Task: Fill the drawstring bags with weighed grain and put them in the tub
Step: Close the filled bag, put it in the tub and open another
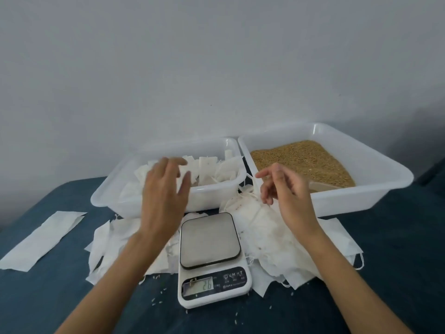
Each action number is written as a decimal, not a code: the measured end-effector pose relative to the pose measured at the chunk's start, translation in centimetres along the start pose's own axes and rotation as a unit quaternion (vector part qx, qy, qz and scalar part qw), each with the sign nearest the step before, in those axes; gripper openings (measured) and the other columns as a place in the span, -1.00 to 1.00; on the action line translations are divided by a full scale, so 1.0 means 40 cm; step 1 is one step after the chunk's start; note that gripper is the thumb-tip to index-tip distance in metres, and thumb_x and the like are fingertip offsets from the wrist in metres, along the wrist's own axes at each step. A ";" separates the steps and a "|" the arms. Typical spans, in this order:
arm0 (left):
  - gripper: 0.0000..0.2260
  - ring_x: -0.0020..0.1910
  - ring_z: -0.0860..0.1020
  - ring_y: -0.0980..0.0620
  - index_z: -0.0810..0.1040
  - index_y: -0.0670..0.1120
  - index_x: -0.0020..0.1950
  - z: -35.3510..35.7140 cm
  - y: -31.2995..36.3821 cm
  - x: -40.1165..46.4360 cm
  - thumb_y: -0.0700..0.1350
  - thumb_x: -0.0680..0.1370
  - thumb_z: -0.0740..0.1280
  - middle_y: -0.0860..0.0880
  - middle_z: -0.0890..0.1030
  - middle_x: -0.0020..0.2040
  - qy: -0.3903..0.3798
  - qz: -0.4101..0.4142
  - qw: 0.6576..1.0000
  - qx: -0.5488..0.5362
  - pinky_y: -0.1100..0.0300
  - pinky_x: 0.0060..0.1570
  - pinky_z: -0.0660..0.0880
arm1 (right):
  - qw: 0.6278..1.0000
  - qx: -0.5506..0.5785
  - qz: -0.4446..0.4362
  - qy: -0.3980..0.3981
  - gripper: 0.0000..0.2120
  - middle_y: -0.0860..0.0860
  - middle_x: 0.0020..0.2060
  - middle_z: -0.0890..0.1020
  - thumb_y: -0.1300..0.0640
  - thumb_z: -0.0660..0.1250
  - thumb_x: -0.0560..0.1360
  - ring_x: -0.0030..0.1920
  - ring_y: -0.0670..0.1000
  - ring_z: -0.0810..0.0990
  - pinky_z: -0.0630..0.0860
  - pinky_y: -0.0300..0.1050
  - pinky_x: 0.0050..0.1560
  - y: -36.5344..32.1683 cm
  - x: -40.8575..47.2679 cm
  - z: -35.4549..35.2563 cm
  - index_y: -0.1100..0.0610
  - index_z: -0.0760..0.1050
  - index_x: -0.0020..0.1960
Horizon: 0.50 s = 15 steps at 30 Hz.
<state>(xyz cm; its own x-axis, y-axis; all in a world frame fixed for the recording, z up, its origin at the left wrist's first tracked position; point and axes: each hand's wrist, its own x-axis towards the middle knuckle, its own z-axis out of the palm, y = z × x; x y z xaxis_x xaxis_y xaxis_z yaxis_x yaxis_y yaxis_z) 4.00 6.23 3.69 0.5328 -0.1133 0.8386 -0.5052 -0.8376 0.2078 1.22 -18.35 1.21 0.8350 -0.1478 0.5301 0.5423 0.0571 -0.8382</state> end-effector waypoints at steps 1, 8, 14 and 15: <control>-0.95 -0.17 0.44 0.03 0.57 -0.10 0.07 0.030 0.047 -0.024 -0.18 0.62 0.39 0.06 0.48 -0.12 -0.072 0.023 0.997 -0.032 0.13 -0.12 0.35 | 1.000 -0.009 -0.002 -0.003 -0.67 0.09 -0.42 0.56 0.09 0.12 0.73 -0.41 0.07 0.47 0.46 -0.12 -0.33 0.001 -0.003 0.004 0.20 0.59 -0.02; -0.66 0.08 0.58 -0.10 0.59 -0.10 0.17 0.242 0.179 -0.062 0.16 0.63 0.34 -0.07 0.61 0.09 -0.394 0.002 0.915 0.089 0.00 0.06 0.51 | 0.998 -0.051 -0.029 -0.017 -0.70 0.11 -0.42 0.55 0.11 0.14 0.72 -0.40 0.17 0.50 0.44 -0.11 -0.31 0.006 -0.011 0.018 0.18 0.59 -0.03; -0.80 -0.04 0.62 -0.17 0.60 -0.15 0.05 0.268 0.174 -0.057 -0.20 0.68 0.17 -0.12 0.63 -0.02 -0.373 0.004 0.924 0.083 0.01 -0.17 0.43 | 0.998 -0.054 -0.023 -0.016 -0.70 0.11 -0.44 0.54 0.13 0.14 0.72 -0.40 0.21 0.48 0.45 -0.07 -0.32 0.008 -0.011 0.017 0.18 0.59 -0.03; -0.80 -0.05 0.60 -0.18 0.60 -0.16 0.07 0.262 0.172 -0.057 -0.24 0.66 0.17 -0.13 0.62 -0.02 -0.374 0.003 0.924 0.077 0.01 -0.17 0.42 | 0.998 -0.054 -0.022 -0.016 -0.70 0.11 -0.44 0.54 0.14 0.14 0.72 -0.39 0.22 0.47 0.45 -0.06 -0.32 0.008 -0.012 0.017 0.18 0.59 -0.03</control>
<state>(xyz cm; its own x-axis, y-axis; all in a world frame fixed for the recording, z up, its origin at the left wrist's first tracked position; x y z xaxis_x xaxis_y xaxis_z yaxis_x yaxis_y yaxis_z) 6.43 -4.87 -2.06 0.8794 -0.4080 0.2455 -0.4379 -0.8954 0.0805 1.06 -17.59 0.80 0.8137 -0.1163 0.5695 0.5671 -0.0558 -0.8218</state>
